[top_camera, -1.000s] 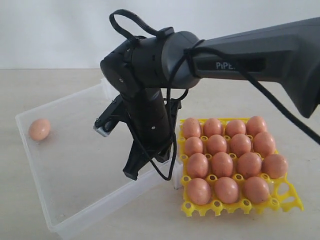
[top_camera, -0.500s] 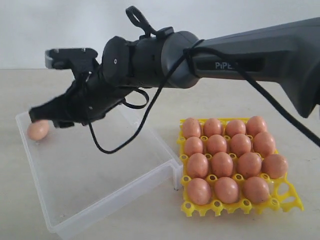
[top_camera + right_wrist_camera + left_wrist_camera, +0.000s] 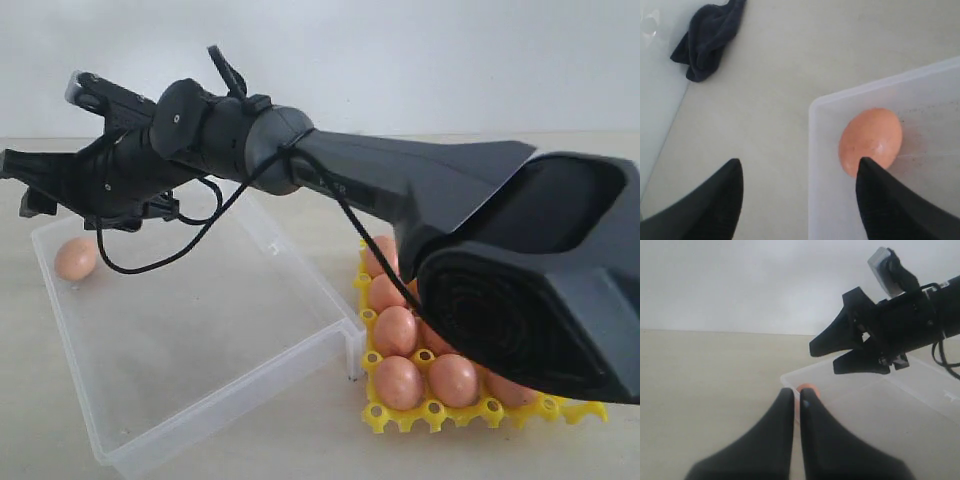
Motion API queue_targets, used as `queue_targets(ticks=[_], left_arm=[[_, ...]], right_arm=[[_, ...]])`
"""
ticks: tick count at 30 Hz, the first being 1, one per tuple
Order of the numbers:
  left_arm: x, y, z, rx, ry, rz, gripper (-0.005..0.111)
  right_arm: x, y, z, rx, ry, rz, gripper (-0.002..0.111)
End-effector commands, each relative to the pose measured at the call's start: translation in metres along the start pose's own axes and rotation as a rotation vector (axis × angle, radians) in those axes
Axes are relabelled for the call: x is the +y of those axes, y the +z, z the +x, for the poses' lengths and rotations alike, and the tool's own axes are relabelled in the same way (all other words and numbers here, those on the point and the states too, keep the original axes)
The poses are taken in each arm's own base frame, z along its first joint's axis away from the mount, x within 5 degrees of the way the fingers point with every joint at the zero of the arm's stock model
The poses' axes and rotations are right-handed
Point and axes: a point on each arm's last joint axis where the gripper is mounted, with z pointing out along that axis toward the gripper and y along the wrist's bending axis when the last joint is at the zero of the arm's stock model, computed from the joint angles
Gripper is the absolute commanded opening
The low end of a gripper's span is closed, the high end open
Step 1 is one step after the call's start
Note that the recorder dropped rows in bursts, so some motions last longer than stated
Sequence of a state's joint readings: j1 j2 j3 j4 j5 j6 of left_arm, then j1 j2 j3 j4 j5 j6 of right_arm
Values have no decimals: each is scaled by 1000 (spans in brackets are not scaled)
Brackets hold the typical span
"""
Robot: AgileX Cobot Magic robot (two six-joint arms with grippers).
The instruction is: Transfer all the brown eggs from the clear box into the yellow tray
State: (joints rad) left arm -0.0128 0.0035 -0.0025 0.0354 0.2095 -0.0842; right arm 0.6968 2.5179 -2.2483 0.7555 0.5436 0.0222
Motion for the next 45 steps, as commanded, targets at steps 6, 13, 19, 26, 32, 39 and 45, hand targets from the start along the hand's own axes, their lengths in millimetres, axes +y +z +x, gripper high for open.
queue_targets(ticks=[6, 13, 19, 26, 32, 39, 45], left_arm=[[0, 0, 1, -2, -1, -2, 4], [0, 0, 1, 0, -1, -2, 4], [0, 0, 1, 0, -1, -2, 4], [0, 0, 1, -2, -1, -2, 4], [0, 0, 1, -2, -1, -2, 4], [0, 0, 1, 0, -1, -2, 4], [0, 0, 1, 0, -1, -2, 4]], right_arm=[[-48, 14, -9, 29, 190, 15, 58], [-56, 23, -8, -16, 176, -1, 58], [-52, 25, -10, -61, 115, -9, 58], [-36, 33, -3, -135, -66, 6, 58], [-36, 39, 3, -141, -113, 26, 58], [-68, 64, 31, -40, -79, 70, 58], [-76, 69, 38, -23, -94, 84, 53]])
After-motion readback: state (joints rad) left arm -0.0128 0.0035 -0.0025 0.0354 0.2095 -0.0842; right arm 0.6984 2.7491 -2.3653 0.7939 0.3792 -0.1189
